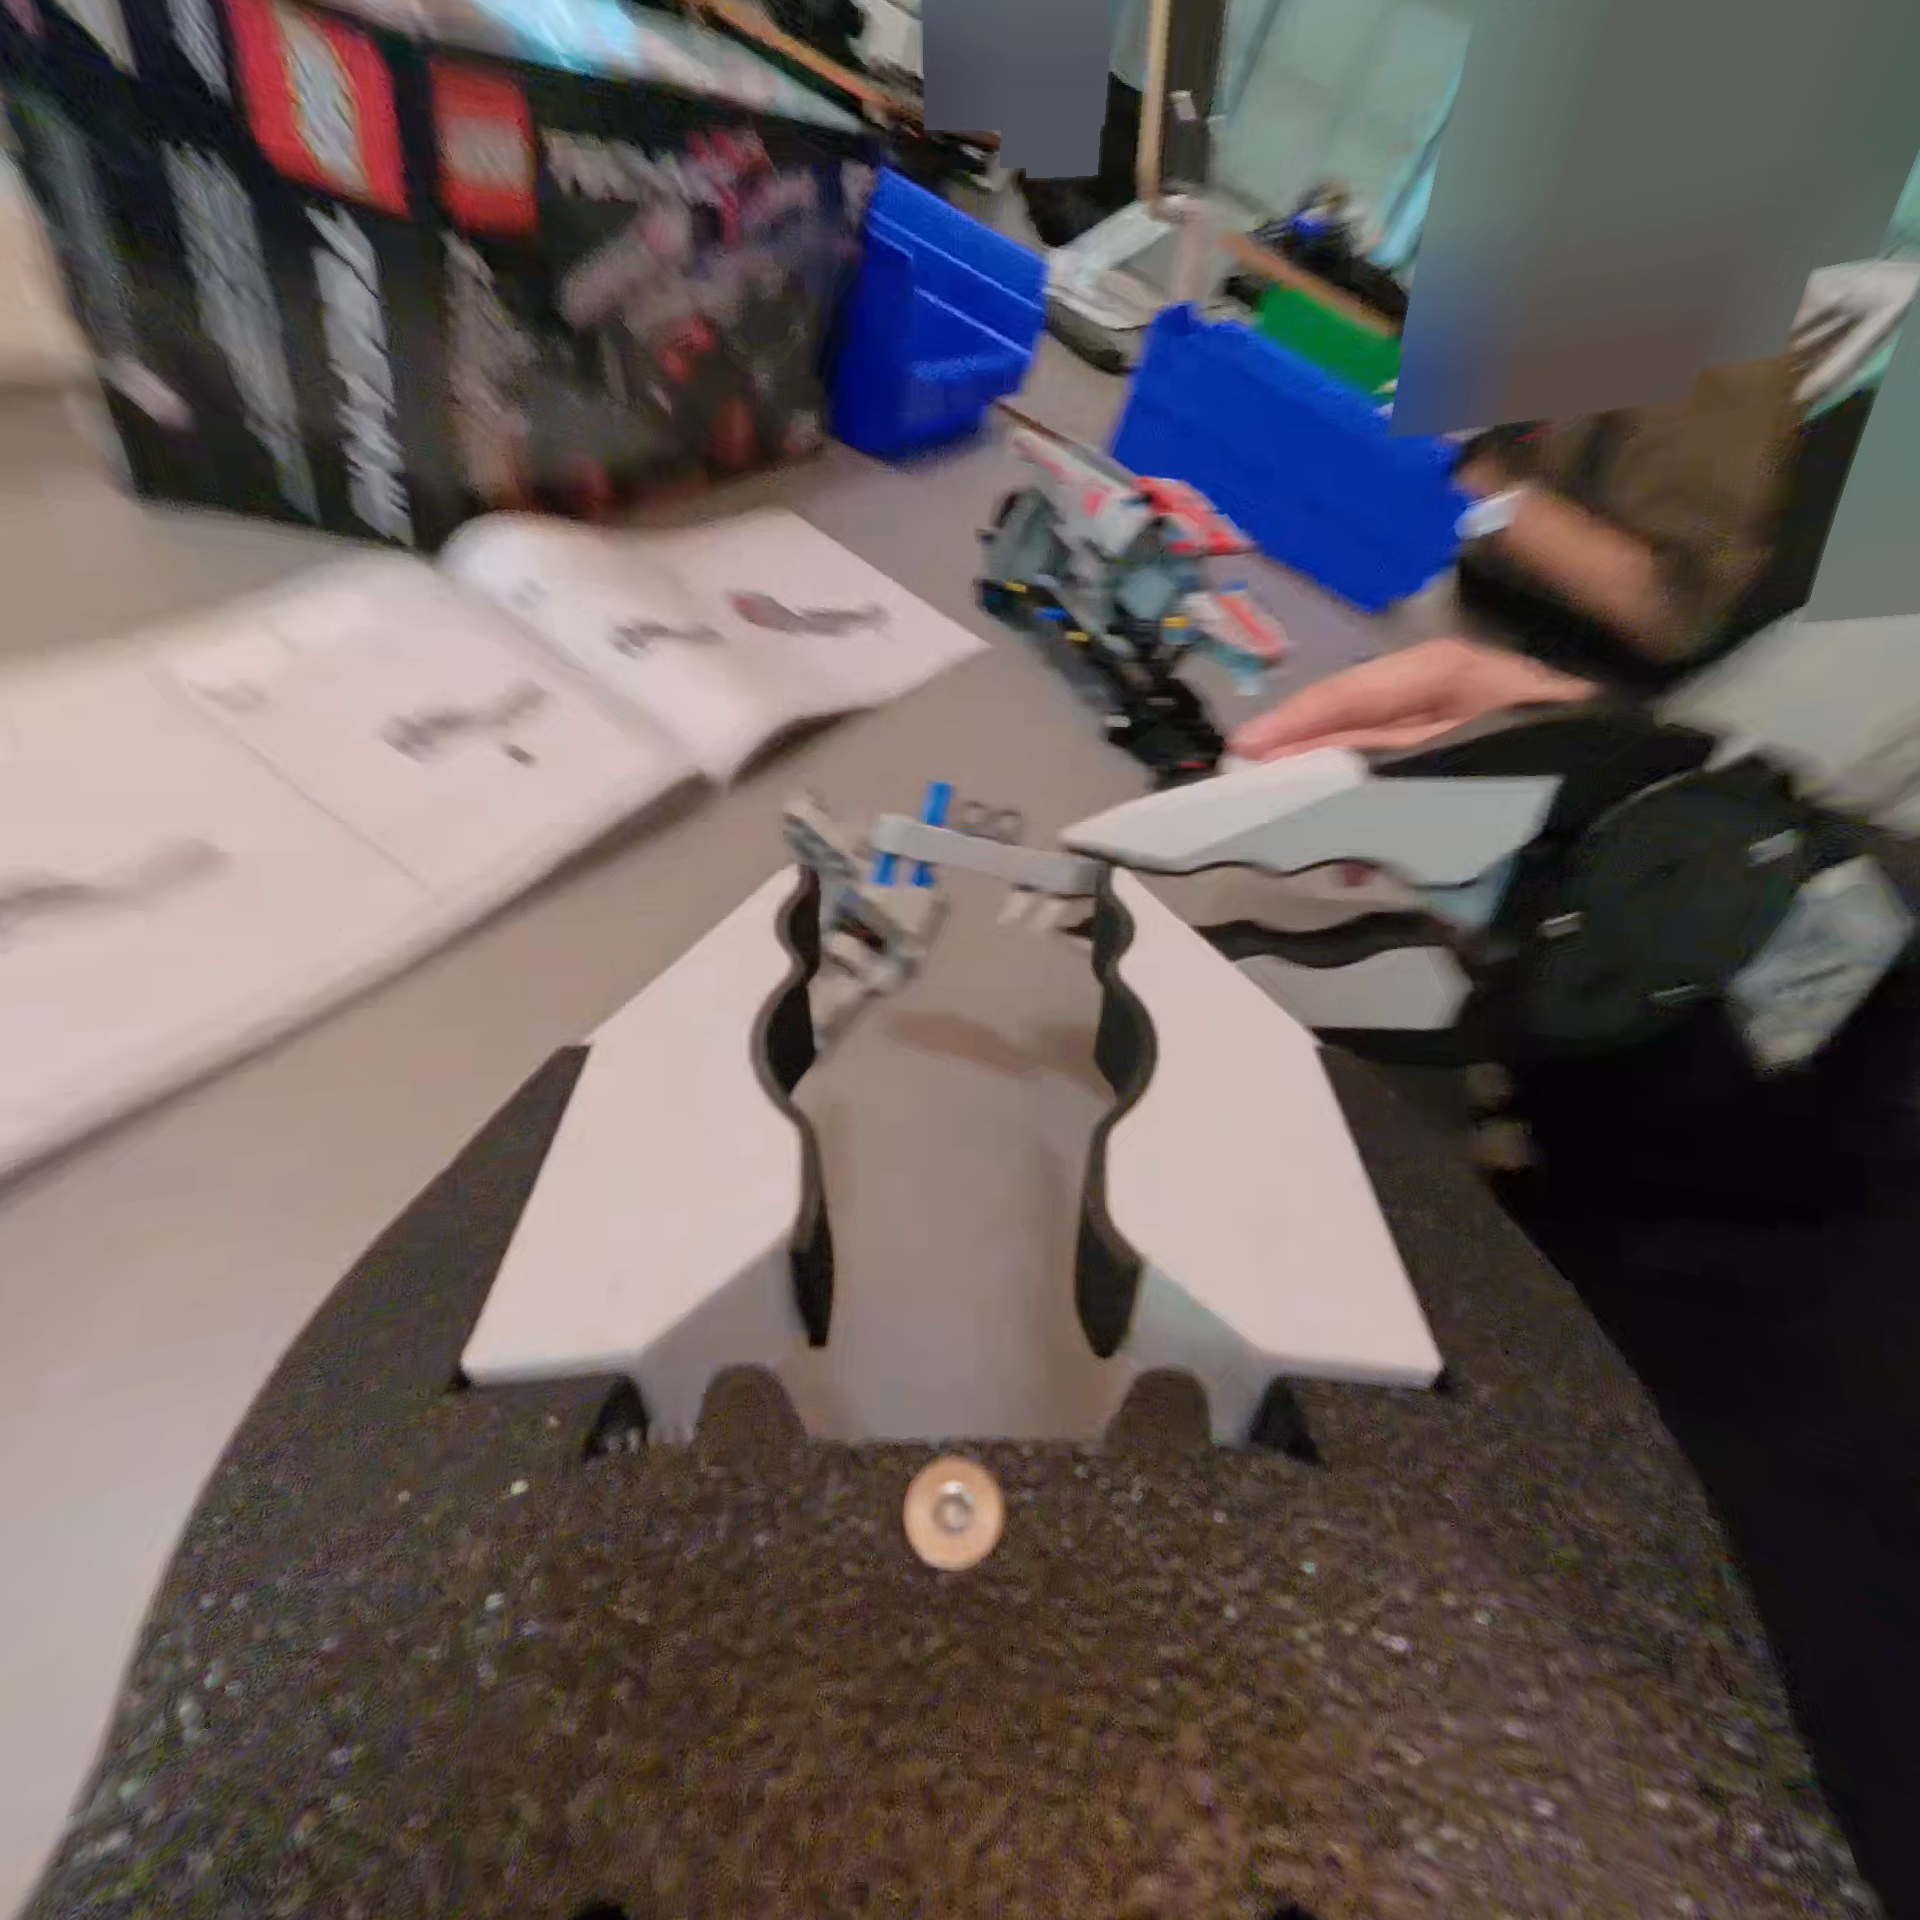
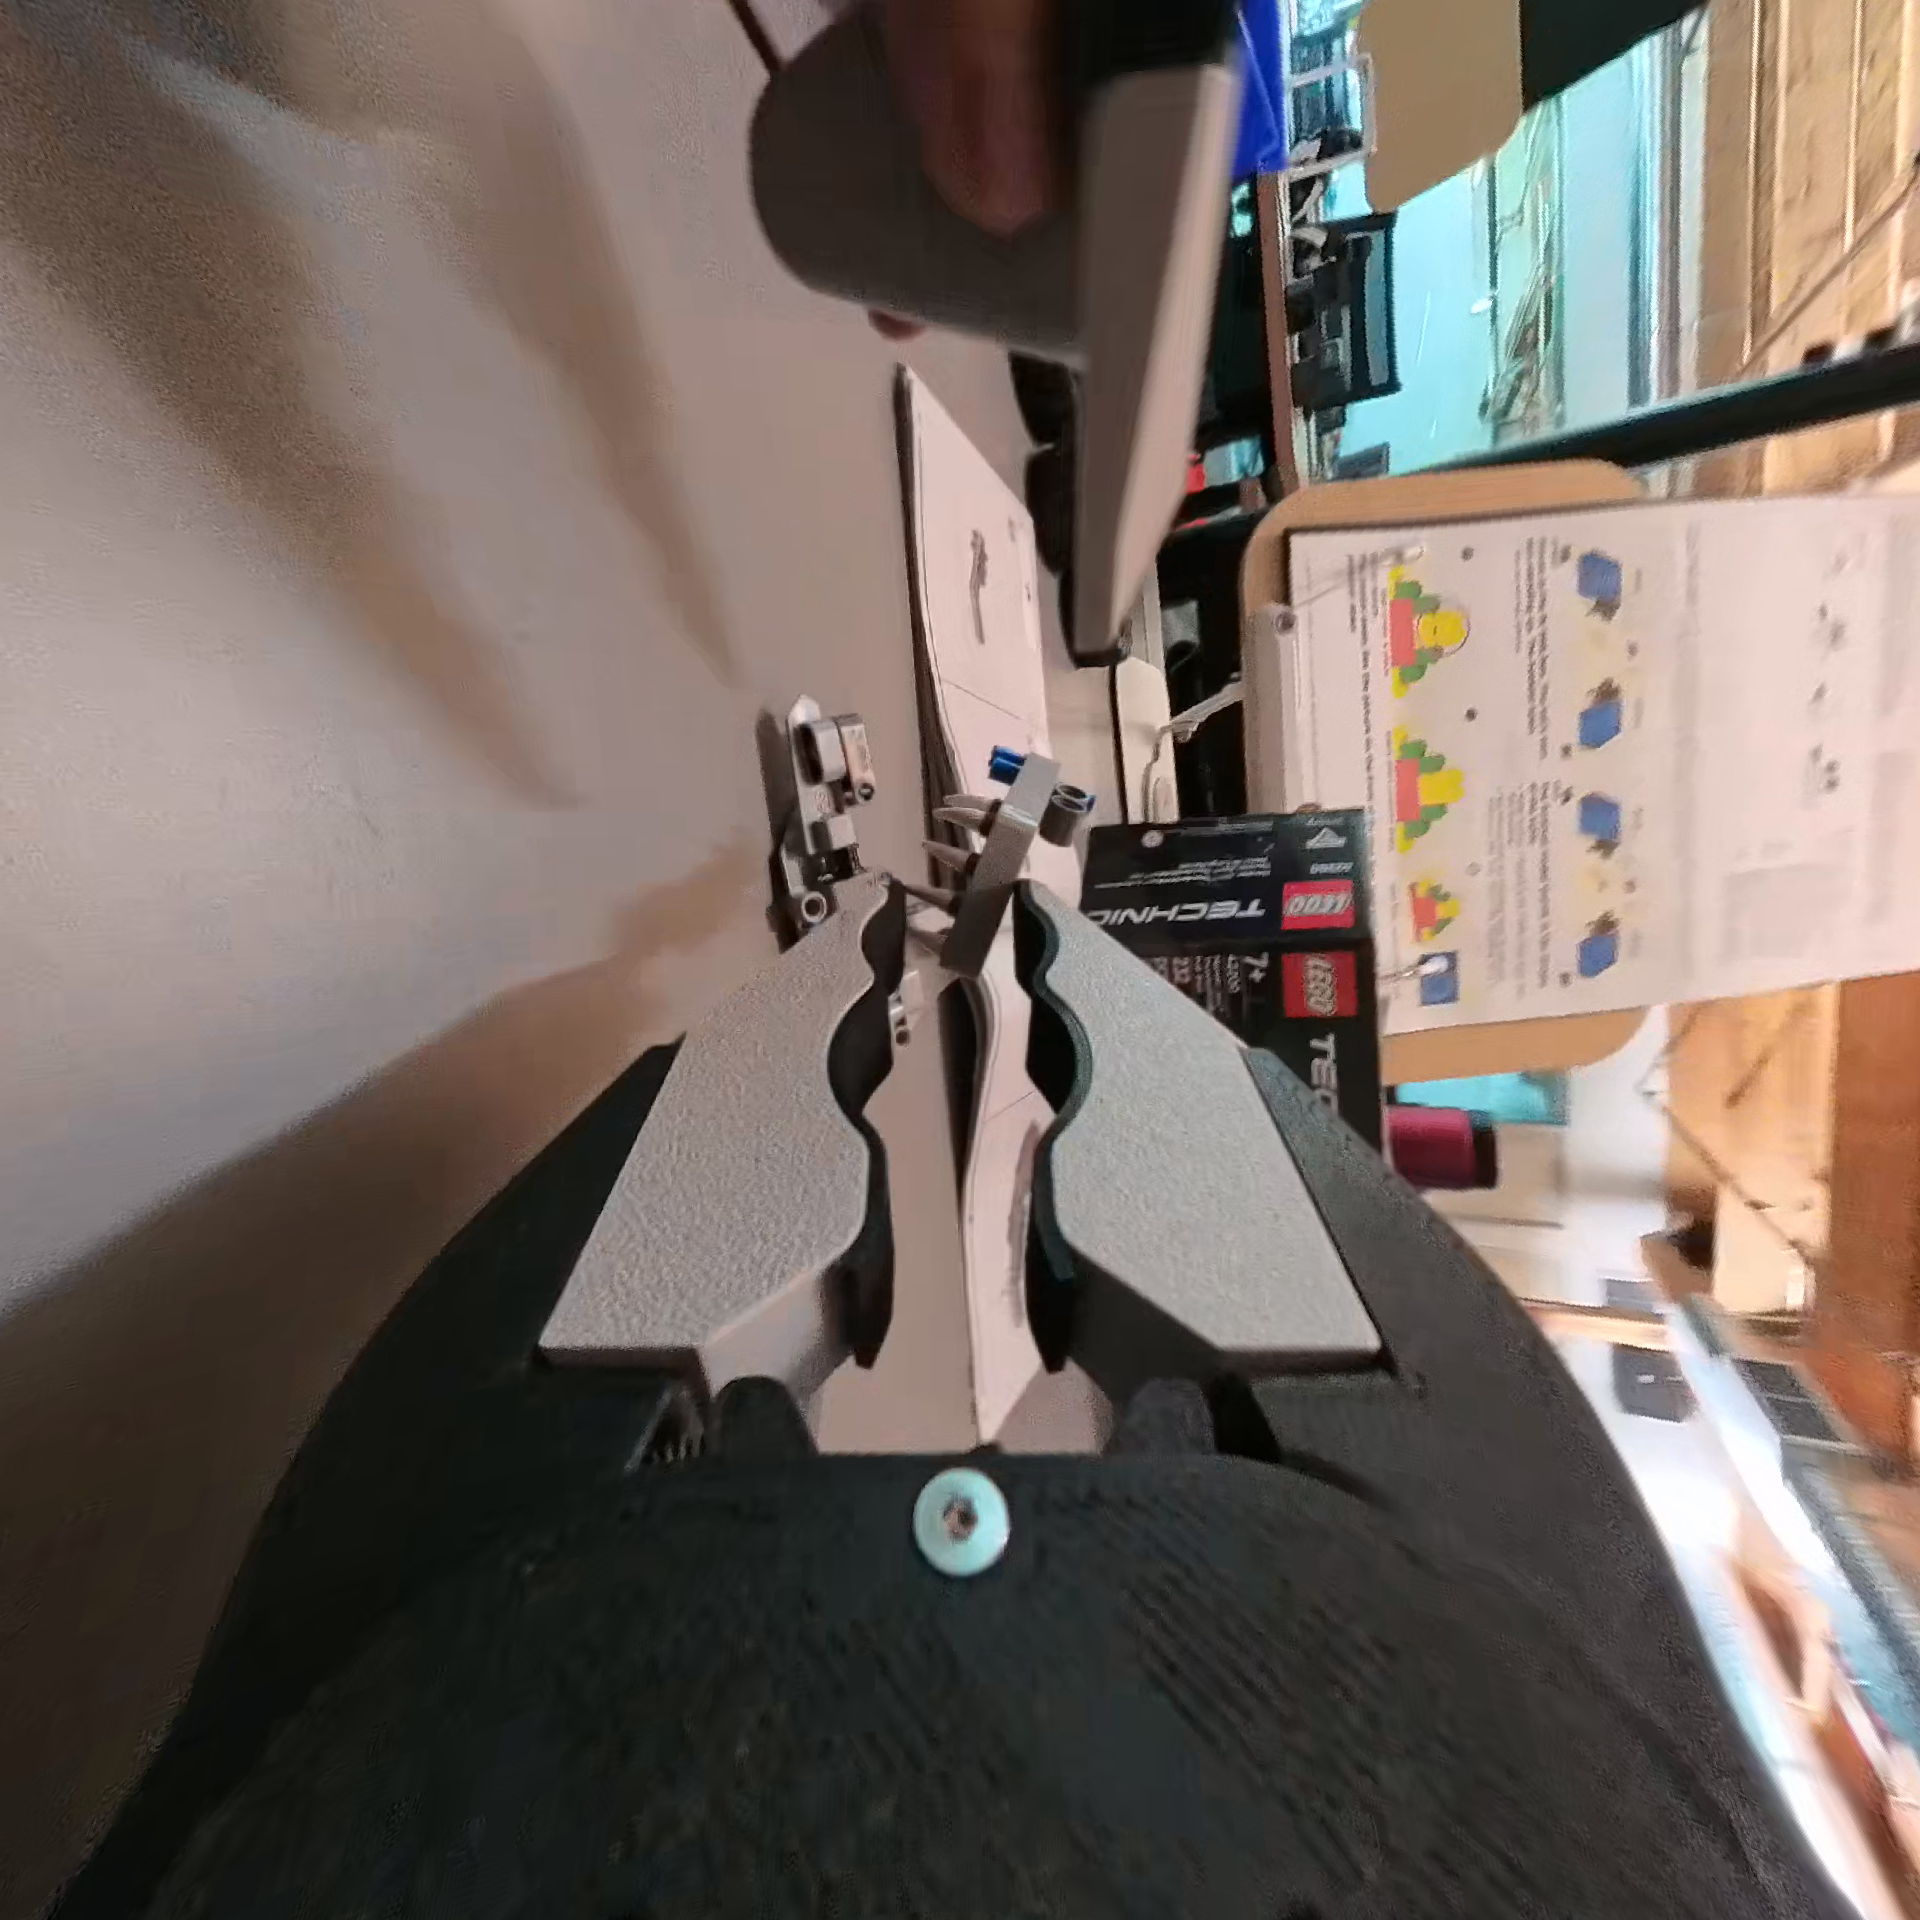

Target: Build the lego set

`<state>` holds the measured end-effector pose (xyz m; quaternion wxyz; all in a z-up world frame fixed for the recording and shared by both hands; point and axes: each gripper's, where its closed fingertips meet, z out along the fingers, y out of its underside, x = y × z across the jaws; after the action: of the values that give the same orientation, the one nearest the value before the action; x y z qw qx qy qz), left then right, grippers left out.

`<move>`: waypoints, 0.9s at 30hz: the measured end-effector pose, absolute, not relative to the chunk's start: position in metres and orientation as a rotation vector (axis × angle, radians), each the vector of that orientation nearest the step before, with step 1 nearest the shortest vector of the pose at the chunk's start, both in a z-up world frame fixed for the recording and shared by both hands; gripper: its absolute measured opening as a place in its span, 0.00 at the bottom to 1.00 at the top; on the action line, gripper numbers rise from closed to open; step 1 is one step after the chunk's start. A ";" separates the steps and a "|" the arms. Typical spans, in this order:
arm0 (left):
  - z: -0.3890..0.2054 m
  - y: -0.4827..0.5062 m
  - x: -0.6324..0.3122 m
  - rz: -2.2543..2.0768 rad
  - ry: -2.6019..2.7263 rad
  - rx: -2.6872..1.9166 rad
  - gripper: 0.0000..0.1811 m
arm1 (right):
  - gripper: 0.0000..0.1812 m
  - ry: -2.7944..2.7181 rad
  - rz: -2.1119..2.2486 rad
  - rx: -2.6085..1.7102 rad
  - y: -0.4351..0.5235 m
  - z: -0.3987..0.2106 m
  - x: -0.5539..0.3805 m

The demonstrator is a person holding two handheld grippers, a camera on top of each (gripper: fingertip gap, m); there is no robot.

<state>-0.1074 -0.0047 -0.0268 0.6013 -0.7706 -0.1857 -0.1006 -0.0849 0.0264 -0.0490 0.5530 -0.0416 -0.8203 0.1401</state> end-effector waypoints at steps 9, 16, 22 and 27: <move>-0.048 -0.007 -0.090 -0.579 -0.707 -1.801 0.17 | 0.10 -1.909 0.113 0.110 0.004 -0.057 -0.091; -0.052 -0.010 -0.093 -0.717 -0.747 -1.749 0.08 | 0.10 -1.879 0.032 0.258 -0.007 -0.060 -0.090; -0.045 -0.015 -0.089 -0.863 -0.692 -1.687 0.06 | 0.12 -1.865 0.088 0.309 -0.014 -0.057 -0.087; -0.040 -0.028 -0.081 -1.078 -0.575 -1.695 0.06 | 0.25 -2.026 0.445 0.238 -0.024 -0.055 -0.068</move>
<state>-0.0809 -0.0279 -0.0402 0.5021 -0.7017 -0.2378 -0.4462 -0.0675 -0.0245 -0.0555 0.5030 0.0987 -0.8387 0.1841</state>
